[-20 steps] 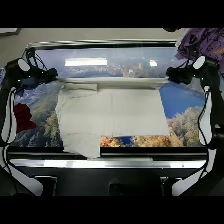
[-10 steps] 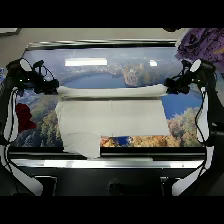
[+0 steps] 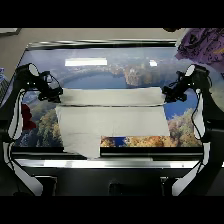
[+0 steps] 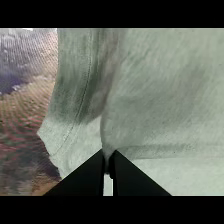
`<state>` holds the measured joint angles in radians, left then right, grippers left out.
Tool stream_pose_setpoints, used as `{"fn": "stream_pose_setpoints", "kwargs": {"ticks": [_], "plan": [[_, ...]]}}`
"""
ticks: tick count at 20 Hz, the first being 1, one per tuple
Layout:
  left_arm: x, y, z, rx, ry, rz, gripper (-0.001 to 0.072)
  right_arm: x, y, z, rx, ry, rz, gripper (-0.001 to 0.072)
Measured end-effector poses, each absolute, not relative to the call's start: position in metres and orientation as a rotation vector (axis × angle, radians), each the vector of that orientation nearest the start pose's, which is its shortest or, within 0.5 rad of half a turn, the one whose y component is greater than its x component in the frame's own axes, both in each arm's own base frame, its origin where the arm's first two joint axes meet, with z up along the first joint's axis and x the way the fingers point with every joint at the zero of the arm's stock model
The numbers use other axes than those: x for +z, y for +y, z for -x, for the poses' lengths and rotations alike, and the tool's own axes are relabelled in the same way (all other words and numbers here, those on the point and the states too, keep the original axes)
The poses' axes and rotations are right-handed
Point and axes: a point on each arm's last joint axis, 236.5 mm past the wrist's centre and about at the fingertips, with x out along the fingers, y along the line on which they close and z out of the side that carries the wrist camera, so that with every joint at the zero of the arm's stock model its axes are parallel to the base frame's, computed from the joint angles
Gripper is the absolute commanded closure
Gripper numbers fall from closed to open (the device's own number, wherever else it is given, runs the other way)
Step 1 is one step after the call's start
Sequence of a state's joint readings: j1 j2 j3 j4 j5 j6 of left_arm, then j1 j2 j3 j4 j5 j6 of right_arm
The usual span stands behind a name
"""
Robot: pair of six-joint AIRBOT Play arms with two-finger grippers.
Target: Fold the clothes and pants, and hang the long-sleeved shirts on hangers.
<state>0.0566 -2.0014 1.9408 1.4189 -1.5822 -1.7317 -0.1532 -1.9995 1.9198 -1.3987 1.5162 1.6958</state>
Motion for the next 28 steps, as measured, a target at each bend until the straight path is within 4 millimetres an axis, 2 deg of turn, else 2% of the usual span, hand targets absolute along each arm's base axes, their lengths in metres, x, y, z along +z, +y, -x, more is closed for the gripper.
{"fn": "stream_pose_setpoints", "kwargs": {"ticks": [3,4,5,6,7,8,9,12,14,15,17,18,20,21,24,26,28], "plan": [[-0.073,-0.010,-0.465,0.061,1.677,0.294,0.0689,-0.079,-0.032,-0.473,-0.094,1.625,-0.369,0.0675],[-0.076,-0.011,-0.464,0.062,1.685,0.295,0.0658,-0.082,-0.032,-0.470,-0.094,1.638,-0.370,0.0612],[-0.077,-0.011,-0.463,0.064,1.691,0.296,0.0550,-0.083,-0.030,-0.469,-0.094,1.648,-0.375,0.0517],[-0.078,-0.011,-0.463,0.072,1.694,0.302,0.0299,-0.084,-0.029,-0.467,-0.090,1.656,-0.379,0.0408],[-0.078,-0.011,-0.463,0.083,1.693,0.310,0.0094,-0.084,-0.027,-0.466,-0.085,1.662,-0.389,0.0306],[-0.077,-0.009,-0.465,0.099,1.684,0.322,0.0046,-0.084,-0.023,-0.466,-0.072,1.666,-0.407,0.0247],[-0.073,-0.008,-0.469,0.108,1.665,0.332,0.0046,-0.082,-0.017,-0.465,-0.052,1.672,-0.427,0.0214],[-0.040,0.005,-0.483,0.127,1.574,0.370,0.0047,-0.063,-0.008,-0.461,0.012,1.669,-0.433,0.0213],[-0.010,0.026,-0.481,0.157,1.512,0.394,0.0053,-0.039,-0.019,-0.459,0.026,1.628,-0.432,0.0214],[0.003,0.039,-0.474,0.183,1.494,0.400,0.0105,-0.025,-0.028,-0.458,0.029,1.597,-0.443,0.0214],[0.021,0.066,-0.443,0.257,1.494,0.417,0.0106,-0.001,-0.051,-0.450,0.026,1.535,-0.497,0.0215],[0.026,0.077,-0.421,0.293,1.502,0.430,0.0105,0.006,-0.063,-0.444,0.024,1.507,-0.536,0.0215],[0.025,0.086,-0.373,0.340,1.513,0.475,0.0104,0.011,-0.077,-0.420,0.034,1.478,-0.641,0.0215],[0.019,0.082,-0.348,0.342,1.516,0.510,0.0104,0.009,-0.080,-0.406,0.042,1.470,-0.701,0.0215],[-0.013,0.045,-0.278,0.254,1.513,0.649,0.0104,-0.003,-0.071,-0.366,0.067,1.465,-0.838,0.0215],[-0.037,0.010,-0.246,0.159,1.496,0.738,0.0104,-0.011,-0.061,-0.345,0.077,1.471,-0.890,0.0215],[-0.057,-0.021,-0.223,0.068,1.487,0.810,0.0104,-0.016,-0.053,-0.331,0.084,1.476,-0.919,0.0215]]}}
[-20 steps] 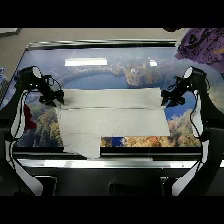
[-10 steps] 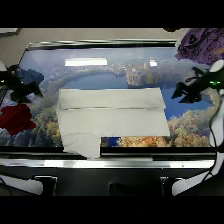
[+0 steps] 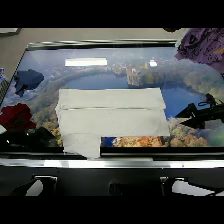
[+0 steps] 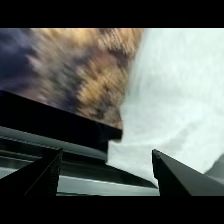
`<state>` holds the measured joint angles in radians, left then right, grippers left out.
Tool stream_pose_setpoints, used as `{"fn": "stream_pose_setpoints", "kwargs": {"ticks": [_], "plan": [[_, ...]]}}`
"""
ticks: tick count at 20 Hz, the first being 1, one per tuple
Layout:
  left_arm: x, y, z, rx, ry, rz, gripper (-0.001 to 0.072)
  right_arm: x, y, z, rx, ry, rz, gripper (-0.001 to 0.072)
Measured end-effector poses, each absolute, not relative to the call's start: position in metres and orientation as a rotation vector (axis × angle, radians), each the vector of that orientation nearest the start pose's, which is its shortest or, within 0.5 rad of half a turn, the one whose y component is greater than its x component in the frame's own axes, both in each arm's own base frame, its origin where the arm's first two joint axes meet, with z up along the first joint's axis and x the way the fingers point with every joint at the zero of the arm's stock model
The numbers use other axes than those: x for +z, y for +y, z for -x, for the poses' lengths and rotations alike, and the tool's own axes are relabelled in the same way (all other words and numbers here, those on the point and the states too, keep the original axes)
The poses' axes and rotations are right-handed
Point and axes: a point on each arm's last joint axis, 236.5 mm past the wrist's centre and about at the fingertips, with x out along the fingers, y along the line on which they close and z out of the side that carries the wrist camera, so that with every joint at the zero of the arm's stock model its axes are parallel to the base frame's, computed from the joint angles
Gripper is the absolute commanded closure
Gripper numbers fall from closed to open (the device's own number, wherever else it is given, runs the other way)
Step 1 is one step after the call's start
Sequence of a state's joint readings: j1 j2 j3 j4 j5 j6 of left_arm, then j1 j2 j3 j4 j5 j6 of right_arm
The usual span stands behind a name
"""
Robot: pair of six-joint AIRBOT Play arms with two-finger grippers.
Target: Fold the clothes and pants, and hang the long-sleeved shirts on hangers.
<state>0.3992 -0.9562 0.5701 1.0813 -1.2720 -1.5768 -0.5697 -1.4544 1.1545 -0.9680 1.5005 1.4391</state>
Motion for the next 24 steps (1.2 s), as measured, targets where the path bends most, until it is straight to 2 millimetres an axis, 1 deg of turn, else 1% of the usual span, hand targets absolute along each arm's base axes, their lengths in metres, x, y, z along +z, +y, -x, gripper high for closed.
{"fn": "stream_pose_setpoints", "kwargs": {"ticks": [1,3,6,9,13,20,21,22,24], "plan": [[-0.065,-0.035,-0.214,0.025,1.485,0.838,0.0103,-0.017,-0.050,-0.327,0.089,1.475,-0.927,0.0216],[-0.076,-0.054,-0.204,-0.043,1.474,0.871,0.0103,-0.016,-0.047,-0.321,0.095,1.473,-0.934,0.0224],[-0.084,-0.069,-0.200,-0.108,1.455,0.881,0.0104,-0.012,-0.044,-0.317,0.100,1.465,-0.934,0.0224],[-0.091,-0.073,-0.202,-0.137,1.439,0.878,0.0104,-0.009,-0.043,-0.315,0.105,1.459,-0.928,0.0224],[-0.095,-0.080,-0.208,-0.185,1.416,0.889,0.0104,-0.005,-0.041,-0.314,0.111,1.454,-0.921,0.0226],[-0.100,-0.081,-0.218,-0.222,1.379,0.877,0.0112,-0.004,-0.041,-0.313,0.112,1.452,-0.917,0.0231],[-0.100,-0.081,-0.218,-0.225,1.379,0.874,0.0244,-0.004,-0.041,-0.313,0.112,1.452,-0.917,0.0231],[-0.103,-0.080,-0.218,-0.221,1.376,0.859,0.0403,-0.004,-0.041,-0.313,0.115,1.451,-0.915,0.0231],[-0.106,-0.080,-0.216,-0.227,1.387,0.834,0.0621,-0.004,-0.041,-0.313,0.117,1.450,-0.911,0.0231]]}}
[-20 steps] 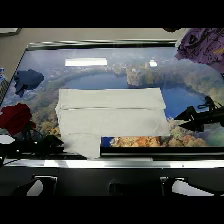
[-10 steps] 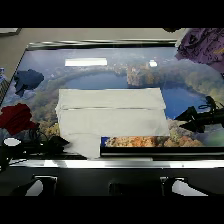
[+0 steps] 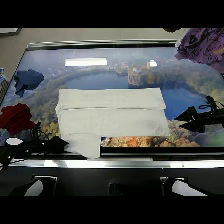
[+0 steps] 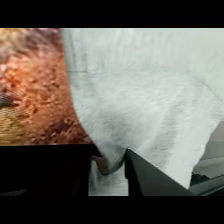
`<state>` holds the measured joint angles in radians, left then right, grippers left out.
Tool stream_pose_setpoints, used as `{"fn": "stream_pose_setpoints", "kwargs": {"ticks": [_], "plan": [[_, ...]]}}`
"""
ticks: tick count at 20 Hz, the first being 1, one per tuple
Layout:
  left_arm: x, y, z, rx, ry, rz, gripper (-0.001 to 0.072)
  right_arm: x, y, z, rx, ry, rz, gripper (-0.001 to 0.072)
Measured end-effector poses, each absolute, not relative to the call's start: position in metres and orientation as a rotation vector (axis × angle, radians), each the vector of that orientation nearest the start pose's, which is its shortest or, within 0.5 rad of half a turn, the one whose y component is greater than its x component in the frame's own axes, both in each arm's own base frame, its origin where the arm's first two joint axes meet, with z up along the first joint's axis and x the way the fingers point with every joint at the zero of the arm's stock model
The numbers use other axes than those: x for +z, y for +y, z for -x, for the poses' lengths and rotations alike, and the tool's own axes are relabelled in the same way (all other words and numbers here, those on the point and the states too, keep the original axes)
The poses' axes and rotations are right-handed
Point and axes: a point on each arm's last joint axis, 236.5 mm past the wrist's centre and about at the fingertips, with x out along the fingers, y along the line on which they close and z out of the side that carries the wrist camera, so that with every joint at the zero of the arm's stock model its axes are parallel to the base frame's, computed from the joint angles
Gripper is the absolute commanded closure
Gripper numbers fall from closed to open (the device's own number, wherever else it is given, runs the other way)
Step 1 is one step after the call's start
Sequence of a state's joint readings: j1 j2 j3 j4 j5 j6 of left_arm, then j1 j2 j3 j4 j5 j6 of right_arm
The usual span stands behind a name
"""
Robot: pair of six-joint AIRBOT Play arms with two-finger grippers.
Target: Fold the clothes and pants, and hang the long-sleeved shirts on hangers.
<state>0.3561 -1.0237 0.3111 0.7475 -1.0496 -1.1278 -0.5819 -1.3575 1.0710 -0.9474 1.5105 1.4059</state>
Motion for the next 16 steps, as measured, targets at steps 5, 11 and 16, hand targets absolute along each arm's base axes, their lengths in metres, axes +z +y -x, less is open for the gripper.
{"fn": "stream_pose_setpoints", "kwargs": {"ticks": [5,11,16], "plan": [[-0.098,-0.096,-0.206,-0.308,1.426,0.841,0.0690,-0.007,-0.046,-0.315,0.104,1.441,-0.890,0.0233],[-0.094,-0.100,-0.206,-0.333,1.428,0.839,0.0690,-0.024,-0.054,-0.305,0.098,1.479,-0.816,0.0204],[-0.086,-0.098,-0.215,-0.347,1.409,0.826,0.0690,-0.058,-0.048,-0.292,0.127,1.555,-0.830,0.0166]]}}
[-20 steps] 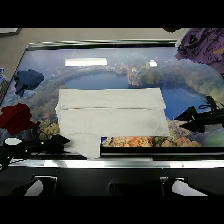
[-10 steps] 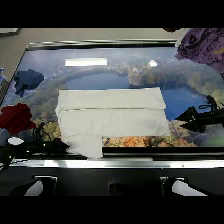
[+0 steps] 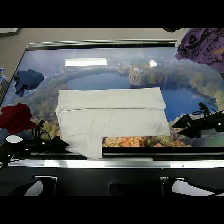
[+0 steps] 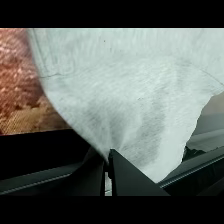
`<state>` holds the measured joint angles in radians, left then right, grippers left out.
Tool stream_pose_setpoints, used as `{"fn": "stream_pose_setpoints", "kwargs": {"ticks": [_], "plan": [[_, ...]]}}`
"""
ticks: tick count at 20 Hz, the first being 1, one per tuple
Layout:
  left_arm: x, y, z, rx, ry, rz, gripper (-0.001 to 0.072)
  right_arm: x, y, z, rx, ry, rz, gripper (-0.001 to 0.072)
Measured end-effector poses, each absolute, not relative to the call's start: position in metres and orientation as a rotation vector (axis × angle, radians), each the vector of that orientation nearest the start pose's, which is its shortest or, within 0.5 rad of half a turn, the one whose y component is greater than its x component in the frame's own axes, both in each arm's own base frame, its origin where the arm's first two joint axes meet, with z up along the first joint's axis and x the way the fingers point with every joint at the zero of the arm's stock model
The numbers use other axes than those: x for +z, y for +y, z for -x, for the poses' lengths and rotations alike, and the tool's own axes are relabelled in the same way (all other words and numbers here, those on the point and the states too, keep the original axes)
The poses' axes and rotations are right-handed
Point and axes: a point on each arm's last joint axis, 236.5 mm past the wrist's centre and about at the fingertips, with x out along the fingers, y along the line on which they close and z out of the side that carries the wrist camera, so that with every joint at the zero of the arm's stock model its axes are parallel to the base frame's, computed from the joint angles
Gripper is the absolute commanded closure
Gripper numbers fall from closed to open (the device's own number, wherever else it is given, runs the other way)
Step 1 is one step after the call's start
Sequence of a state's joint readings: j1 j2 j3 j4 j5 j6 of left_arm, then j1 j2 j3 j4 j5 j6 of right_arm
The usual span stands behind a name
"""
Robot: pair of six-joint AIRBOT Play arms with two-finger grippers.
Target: Fold the clothes and pants, and hang the long-sleeved shirts on hangers.
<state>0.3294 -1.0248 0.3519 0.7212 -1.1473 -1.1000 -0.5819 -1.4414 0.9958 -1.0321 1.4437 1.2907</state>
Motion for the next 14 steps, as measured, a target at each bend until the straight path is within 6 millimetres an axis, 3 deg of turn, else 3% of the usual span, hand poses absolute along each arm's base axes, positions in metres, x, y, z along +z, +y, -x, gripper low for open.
{"fn": "stream_pose_setpoints", "kwargs": {"ticks": [10,13,14], "plan": [[-0.072,-0.094,-0.231,-0.346,1.378,0.825,0.0690,-0.094,-0.037,-0.286,0.178,1.584,-0.862,0.0175],[-0.071,-0.093,-0.231,-0.342,1.378,0.828,0.0689,-0.098,-0.028,-0.287,0.201,1.565,-0.901,0.0241],[-0.071,-0.093,-0.231,-0.341,1.378,0.830,0.0690,-0.099,-0.026,-0.288,0.205,1.557,-0.908,0.0314]]}}
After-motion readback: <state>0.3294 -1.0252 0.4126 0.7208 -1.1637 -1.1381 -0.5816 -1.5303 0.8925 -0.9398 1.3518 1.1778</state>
